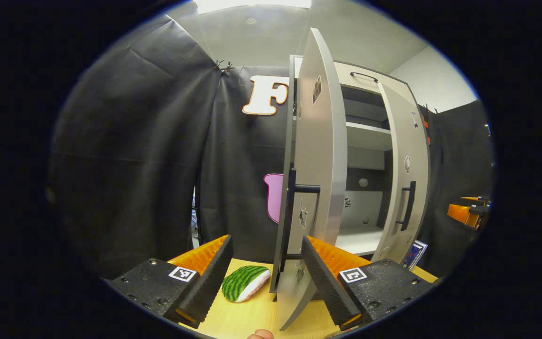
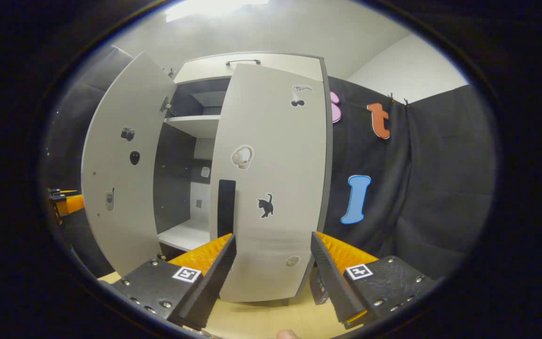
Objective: Grasp the bottle in the cabinet with the left hand and place it on the coaster, then close the right door with the right hand and the left door with the left hand.
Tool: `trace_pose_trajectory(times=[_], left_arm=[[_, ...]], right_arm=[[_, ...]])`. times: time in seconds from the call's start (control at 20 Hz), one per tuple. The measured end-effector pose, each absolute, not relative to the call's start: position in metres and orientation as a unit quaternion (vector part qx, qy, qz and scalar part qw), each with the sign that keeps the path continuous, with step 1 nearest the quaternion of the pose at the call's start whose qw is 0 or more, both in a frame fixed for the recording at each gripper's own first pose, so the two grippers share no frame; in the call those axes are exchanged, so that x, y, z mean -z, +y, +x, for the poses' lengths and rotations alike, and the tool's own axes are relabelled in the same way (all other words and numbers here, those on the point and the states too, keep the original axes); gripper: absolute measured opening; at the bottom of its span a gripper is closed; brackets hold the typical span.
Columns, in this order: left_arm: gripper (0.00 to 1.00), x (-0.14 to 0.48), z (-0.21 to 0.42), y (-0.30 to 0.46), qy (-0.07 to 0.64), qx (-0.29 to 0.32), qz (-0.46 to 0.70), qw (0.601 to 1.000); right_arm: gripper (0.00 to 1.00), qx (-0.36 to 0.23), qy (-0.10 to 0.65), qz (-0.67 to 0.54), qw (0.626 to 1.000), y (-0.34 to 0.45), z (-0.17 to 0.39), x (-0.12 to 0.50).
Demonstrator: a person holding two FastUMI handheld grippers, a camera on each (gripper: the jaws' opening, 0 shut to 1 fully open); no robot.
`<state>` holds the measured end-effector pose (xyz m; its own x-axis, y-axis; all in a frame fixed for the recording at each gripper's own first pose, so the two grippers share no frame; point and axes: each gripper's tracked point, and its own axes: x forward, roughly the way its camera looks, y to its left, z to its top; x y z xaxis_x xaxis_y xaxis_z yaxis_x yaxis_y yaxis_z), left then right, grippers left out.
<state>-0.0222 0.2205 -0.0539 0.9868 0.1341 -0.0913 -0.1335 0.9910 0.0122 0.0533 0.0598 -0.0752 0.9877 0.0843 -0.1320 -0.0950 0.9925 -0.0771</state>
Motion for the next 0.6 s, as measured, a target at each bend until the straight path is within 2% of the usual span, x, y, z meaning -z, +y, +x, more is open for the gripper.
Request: trace_pose_trajectory(times=[0.05,0.1,0.15,0.2,0.25,0.3,0.35,0.6], left_arm=[[0.90,0.055,-0.022,0.215,0.047,-0.063,0.003,0.997],[0.95,0.055,-0.020,0.209,0.046,-0.058,0.002,0.997],[0.95,0.057,-0.018,0.203,0.047,-0.053,0.002,0.997],[0.90,0.058,-0.016,0.198,0.047,-0.049,0.002,0.998],[0.95,0.058,-0.014,0.192,0.047,-0.044,0.003,0.998],[0.95,0.058,-0.012,0.188,0.048,-0.040,0.005,0.998],[0.89,0.059,-0.010,0.183,0.048,-0.036,0.007,0.998],[0.89,0.062,-0.002,0.160,0.049,-0.017,0.007,0.999]], right_arm=[[0.96,-0.044,0.064,-0.042,0.996,0.057,0.053,0.075],[0.96,-0.043,0.065,-0.042,0.996,0.054,0.053,0.075],[0.96,-0.042,0.066,-0.042,0.996,0.050,0.052,0.075],[0.96,-0.040,0.066,-0.042,0.996,0.047,0.051,0.075],[0.96,-0.038,0.065,-0.044,0.996,0.043,0.050,0.075],[0.93,-0.036,0.064,-0.045,0.996,0.039,0.049,0.074],[0.96,-0.033,0.064,-0.046,0.996,0.034,0.048,0.073],[0.96,-0.016,0.062,-0.045,0.997,0.012,0.041,0.069]])
